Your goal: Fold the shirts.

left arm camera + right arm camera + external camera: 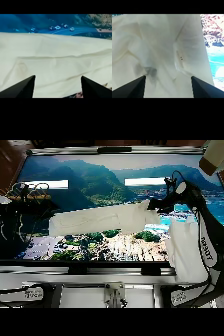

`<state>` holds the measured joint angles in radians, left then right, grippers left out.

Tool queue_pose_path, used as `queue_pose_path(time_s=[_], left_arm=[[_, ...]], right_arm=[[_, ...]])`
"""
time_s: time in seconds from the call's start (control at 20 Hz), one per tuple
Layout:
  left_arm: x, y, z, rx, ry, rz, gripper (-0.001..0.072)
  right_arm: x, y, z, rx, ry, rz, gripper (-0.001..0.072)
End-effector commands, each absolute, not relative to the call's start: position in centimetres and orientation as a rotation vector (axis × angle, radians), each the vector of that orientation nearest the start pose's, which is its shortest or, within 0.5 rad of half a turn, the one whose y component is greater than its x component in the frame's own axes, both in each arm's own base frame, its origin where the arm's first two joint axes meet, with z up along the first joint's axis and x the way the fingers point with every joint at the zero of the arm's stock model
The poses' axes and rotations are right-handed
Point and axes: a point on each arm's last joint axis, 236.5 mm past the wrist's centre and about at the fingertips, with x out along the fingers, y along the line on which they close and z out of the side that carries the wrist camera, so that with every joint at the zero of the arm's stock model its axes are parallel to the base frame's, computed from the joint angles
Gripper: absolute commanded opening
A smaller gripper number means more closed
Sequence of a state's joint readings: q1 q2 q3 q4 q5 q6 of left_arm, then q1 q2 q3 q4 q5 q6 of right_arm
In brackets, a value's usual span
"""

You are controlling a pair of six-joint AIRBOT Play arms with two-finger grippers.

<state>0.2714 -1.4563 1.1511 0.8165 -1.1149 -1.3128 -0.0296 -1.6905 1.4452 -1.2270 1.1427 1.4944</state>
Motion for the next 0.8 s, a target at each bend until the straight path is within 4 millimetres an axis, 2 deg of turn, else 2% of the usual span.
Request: queue_pose_path(time_s=[0.0,0.2,0.35,0.5,0.65,0.75], left_arm=[[41.3,-4.9,-0.1,-0.688,1.242,-0.326,0.067],[41.0,-6.5,-0.1,-0.666,1.262,-0.361,0.0669],[40.7,-8.1,-0.1,-0.642,1.276,-0.394,0.0669],[40.3,-9.9,-0.1,-0.614,1.292,-0.43,0.0669],[39.9,-11.6,-0.1,-0.587,1.305,-0.464,0.0668],[39.9,-12.3,-0.1,-0.574,1.301,-0.475,0.0668]], right_arm=[[45.5,4.5,-6.2,0.379,1.397,0.2,0.0683],[45.9,3.6,-7.2,0.39,1.392,0.189,0.0683],[46.0,3.8,-8.6,0.418,1.412,0.191,0.0683],[45.9,5.4,-10.1,0.507,1.443,0.219,0.0683],[45.1,7.7,-10.5,0.621,1.494,0.278,0.0681],[44.2,8.9,-10.7,0.638,1.536,0.329,0.0672]])
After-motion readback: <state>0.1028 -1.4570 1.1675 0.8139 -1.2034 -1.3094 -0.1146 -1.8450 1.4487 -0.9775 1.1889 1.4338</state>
